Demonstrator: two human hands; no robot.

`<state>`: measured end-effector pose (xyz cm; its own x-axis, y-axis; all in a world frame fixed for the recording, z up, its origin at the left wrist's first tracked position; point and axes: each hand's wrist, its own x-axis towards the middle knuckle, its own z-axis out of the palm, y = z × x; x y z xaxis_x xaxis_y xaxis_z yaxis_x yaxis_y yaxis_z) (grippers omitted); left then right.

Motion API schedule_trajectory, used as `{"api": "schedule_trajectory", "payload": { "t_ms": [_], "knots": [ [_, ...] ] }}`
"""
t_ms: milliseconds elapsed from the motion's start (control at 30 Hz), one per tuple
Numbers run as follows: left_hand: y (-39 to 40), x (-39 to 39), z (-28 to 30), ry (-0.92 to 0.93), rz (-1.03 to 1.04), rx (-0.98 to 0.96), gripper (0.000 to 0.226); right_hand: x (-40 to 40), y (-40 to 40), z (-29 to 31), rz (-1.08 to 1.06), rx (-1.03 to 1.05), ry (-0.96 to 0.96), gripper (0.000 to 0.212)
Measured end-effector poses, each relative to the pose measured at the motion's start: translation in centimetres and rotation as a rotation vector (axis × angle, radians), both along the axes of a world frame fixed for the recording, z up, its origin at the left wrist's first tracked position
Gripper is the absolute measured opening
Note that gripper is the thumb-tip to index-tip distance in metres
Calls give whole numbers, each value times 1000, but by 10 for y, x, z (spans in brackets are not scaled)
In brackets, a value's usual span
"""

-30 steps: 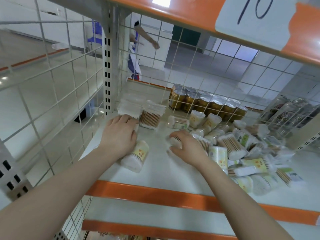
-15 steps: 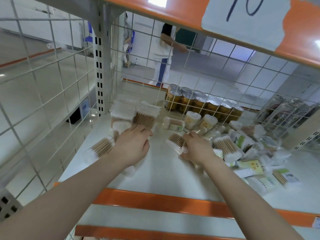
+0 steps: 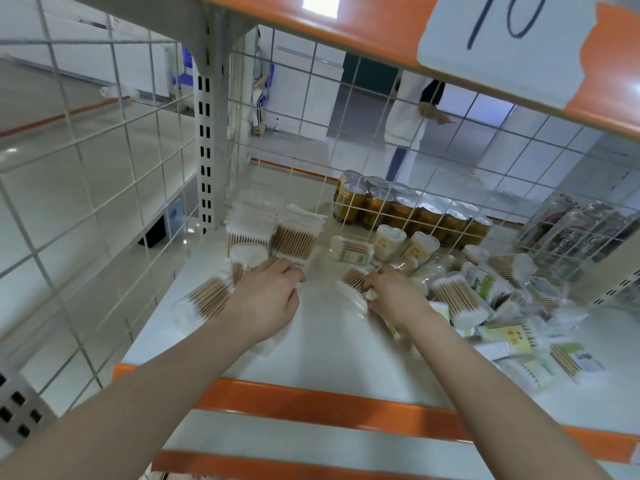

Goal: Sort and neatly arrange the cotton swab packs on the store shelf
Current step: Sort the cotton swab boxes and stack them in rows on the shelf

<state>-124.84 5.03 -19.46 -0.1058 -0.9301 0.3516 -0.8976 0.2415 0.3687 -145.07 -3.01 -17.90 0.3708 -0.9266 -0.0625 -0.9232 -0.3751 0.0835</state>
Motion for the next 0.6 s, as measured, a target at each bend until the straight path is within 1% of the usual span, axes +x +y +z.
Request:
{"api": "schedule_trajectory", "payload": {
  "t_ms": [167,267,467,600],
  "knots": [
    [1,-1,-2,-3,8,-2,29,4,2,10,23,-81,-11,28],
    [2,-2,-3,-24,15,31,32,5,3,14,48,-111,-31,32],
    [1,-1,-4,-63,8,65,34,13,9,28,125,-206,-144,26],
    [2,-1,-3,-75,14,79,35,21,15,35,166,-267,-215,28]
  ]
}}
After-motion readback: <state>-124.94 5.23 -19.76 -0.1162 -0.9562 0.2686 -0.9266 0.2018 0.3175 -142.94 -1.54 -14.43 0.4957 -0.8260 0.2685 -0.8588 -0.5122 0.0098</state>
